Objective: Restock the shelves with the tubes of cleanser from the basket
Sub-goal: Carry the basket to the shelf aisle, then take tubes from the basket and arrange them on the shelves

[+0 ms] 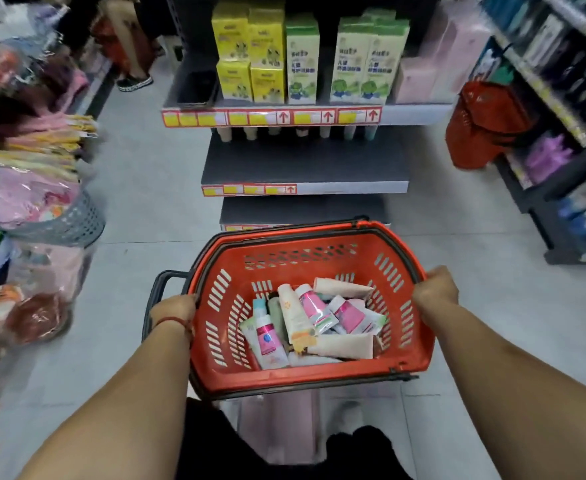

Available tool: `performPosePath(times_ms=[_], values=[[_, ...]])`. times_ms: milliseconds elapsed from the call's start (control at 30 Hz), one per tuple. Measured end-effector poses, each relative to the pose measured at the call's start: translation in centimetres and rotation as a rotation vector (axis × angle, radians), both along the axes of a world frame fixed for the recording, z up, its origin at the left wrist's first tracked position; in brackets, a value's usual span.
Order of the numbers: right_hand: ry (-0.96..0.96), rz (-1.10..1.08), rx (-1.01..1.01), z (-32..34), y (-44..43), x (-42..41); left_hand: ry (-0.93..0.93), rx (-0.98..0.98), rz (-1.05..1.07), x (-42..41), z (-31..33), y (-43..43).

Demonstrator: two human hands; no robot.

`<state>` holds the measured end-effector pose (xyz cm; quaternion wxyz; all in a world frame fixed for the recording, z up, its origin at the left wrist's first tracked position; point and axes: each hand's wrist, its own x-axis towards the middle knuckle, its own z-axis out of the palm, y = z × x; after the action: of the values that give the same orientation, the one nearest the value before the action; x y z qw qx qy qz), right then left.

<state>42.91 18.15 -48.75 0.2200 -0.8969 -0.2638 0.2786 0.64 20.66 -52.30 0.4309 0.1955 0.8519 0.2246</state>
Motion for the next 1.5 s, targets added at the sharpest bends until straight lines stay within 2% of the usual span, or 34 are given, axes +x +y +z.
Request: performPosePath(times_ms=[167, 267, 333, 500, 633, 800, 967, 1100, 1300, 1500], values=[[-0.014, -0.077, -0.016, -4.2, 6.5, -1.7, -0.048, 0.002, 0.065, -1.1, -6.8, 9.2], [-0.034, -0.147, -0.042, -7.9, 9.0, -2.9, -0.07, -0.009, -0.034, -0.8, -9.1, 13.2], [-0.035, -0.159, -0.063, -10.4, 10.4, -3.5, -0.113, 0.012, -0.029, -1.1, -11.5, 15.3], [-0.009, -0.168, -0.059, -19.0, 14.8, -3.9, -0.162, 0.028, 0.015, -2.7, -23.9, 20.0], [0.021, -0.163, -0.04, -28.6, 18.0, -4.2, -0.066, 0.082, 0.115, -0.6, -29.4, 20.5], [0.057, -0.157, 0.014, -39.6, 19.7, -4.9, -0.055, 0.098, 0.159, -0.7, -39.4, 20.4], [-0.082, -0.243, 0.005, -48.8, 19.6, -6.2, 0.089, 0.142, 0.174, -0.1, -46.8, 21.2], [-0.224, -0.159, 0.004, -51.8, 17.4, -6.5, 0.17, 0.231, 0.087, -0.1, -48.3, 20.0], [-0.202, -0.044, 0.042, -52.5, 16.5, -5.7, 0.135, 0.3, -0.015, -0.7, -48.4, 18.6], [-0.368, 0.096, 0.012, -53.8, 15.7, -5.9, 0.392, 0.244, -0.265, -1.0, -49.9, 17.2]])
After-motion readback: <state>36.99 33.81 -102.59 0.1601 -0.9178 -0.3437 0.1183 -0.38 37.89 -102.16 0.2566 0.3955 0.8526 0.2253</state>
